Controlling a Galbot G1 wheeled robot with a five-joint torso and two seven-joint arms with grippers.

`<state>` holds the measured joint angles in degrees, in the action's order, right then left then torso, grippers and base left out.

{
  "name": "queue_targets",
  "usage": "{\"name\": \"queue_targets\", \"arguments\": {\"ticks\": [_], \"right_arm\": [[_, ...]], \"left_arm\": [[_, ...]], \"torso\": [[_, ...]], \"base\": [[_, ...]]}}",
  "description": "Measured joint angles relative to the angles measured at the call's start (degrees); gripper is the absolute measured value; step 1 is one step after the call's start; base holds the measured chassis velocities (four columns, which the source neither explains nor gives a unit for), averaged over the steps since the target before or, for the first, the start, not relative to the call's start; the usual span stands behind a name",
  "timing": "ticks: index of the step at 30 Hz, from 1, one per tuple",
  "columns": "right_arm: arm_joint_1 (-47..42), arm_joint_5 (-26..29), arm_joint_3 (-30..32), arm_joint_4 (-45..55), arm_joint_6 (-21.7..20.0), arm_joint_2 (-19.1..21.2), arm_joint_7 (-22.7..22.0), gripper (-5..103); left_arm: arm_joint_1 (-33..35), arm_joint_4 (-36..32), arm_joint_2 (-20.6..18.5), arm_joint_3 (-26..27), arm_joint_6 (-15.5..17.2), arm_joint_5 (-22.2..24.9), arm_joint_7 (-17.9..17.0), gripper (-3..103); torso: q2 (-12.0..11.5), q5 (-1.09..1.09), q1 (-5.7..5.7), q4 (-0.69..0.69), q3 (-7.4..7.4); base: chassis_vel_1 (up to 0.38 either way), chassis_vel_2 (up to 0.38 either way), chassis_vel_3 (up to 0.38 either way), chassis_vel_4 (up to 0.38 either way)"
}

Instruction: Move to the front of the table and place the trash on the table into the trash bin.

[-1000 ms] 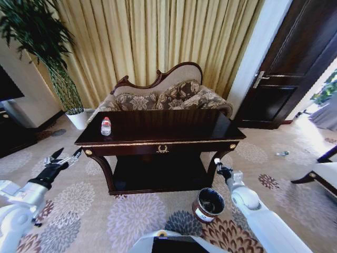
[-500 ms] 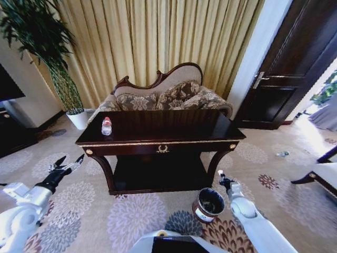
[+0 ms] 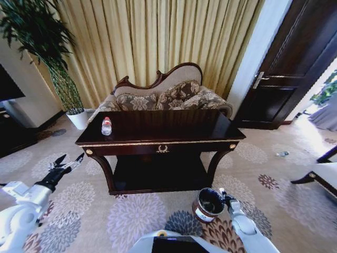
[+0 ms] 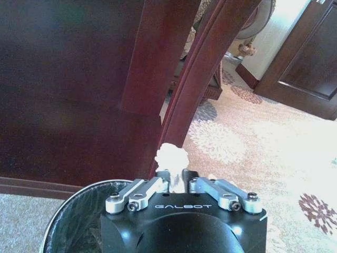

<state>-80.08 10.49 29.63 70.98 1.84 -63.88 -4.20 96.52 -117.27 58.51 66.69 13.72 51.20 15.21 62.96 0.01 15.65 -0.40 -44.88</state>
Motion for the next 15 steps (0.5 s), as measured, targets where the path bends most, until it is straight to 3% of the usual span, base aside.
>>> {"name": "queue_targets", "arguments": {"ticks": [1,3,4,8,10,12,15], "right_arm": [[0.02,-0.03,0.07,0.01,0.01,0.00,-0.07,19],[0.03,-0.06,0.14,0.12,0.01,0.01,-0.13,19],[0.04,-0.09,0.22,0.39,0.01,0.05,-0.30,30],[0.09,-0.09,0.26,0.87,-0.05,0.23,-0.64,41],[0.20,-0.07,0.26,1.14,-0.22,0.34,-0.82,51],[0.22,0.04,0.22,1.22,-0.33,0.34,-0.94,51],[0.26,0.32,-0.13,1.74,-1.01,0.19,-1.58,68]], "left_arm": [[0.03,0.00,-0.02,0.06,-0.01,0.03,0.07,100],[0.07,0.00,-0.02,0.13,-0.02,0.09,0.13,100],[0.13,0.00,-0.03,0.27,-0.05,0.23,0.20,100],[0.20,0.00,-0.13,0.60,-0.07,0.49,0.40,100],[0.29,-0.01,-0.29,0.90,-0.09,0.76,0.61,100],[0.34,-0.01,-0.32,0.99,-0.12,0.82,0.70,100],[0.59,-0.01,-0.37,1.33,-0.31,0.94,1.27,100]], "torso": [[0.00,-0.01,0.00,0.01,0.00],[0.00,-0.02,0.00,0.01,0.00],[0.00,-0.01,0.00,0.01,0.00],[0.00,-0.02,0.00,0.01,0.00],[0.00,-0.01,0.00,0.01,0.00],[0.00,-0.01,0.00,0.01,0.00],[0.00,-0.01,0.00,0.00,0.00]], "base": [[0.000,0.000,0.000,0.000],[0.000,0.000,0.000,0.000],[0.000,0.000,0.000,0.000],[0.000,0.000,0.000,0.000],[0.000,0.000,0.000,0.000],[0.000,0.000,0.000,0.000],[0.000,0.000,0.000,0.000]]}}
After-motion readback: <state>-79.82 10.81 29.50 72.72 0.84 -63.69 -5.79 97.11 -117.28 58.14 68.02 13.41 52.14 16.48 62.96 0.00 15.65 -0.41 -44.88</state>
